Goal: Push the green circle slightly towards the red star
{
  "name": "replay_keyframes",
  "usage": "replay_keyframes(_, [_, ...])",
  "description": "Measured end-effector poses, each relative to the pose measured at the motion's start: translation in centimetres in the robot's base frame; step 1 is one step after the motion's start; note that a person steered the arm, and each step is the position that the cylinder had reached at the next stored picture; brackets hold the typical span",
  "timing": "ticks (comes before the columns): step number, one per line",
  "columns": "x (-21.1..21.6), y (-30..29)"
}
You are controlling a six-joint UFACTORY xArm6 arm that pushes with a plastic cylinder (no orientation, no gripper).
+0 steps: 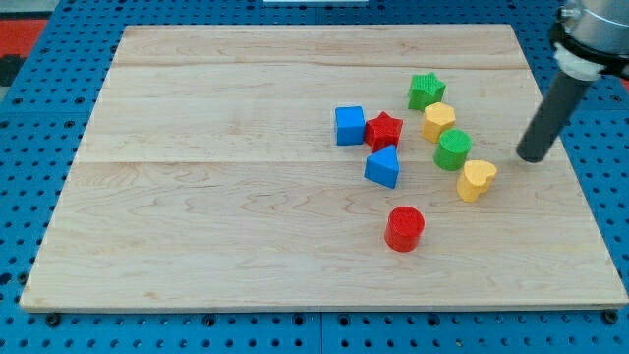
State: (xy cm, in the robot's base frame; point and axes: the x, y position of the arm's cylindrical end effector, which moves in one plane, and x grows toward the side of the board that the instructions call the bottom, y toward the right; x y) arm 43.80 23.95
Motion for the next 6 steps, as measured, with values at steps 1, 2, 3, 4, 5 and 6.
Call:
replay_keyframes(1, [0.0,-2.2])
replay_keyframes(2, [0.0,-3.2])
replay_keyframes(3, [0.0,-4.0])
replay_keyframes(4, [0.0,-4.2])
replay_keyframes(5, [0.0,-5.3])
replay_keyframes(6, [0.0,-6.7])
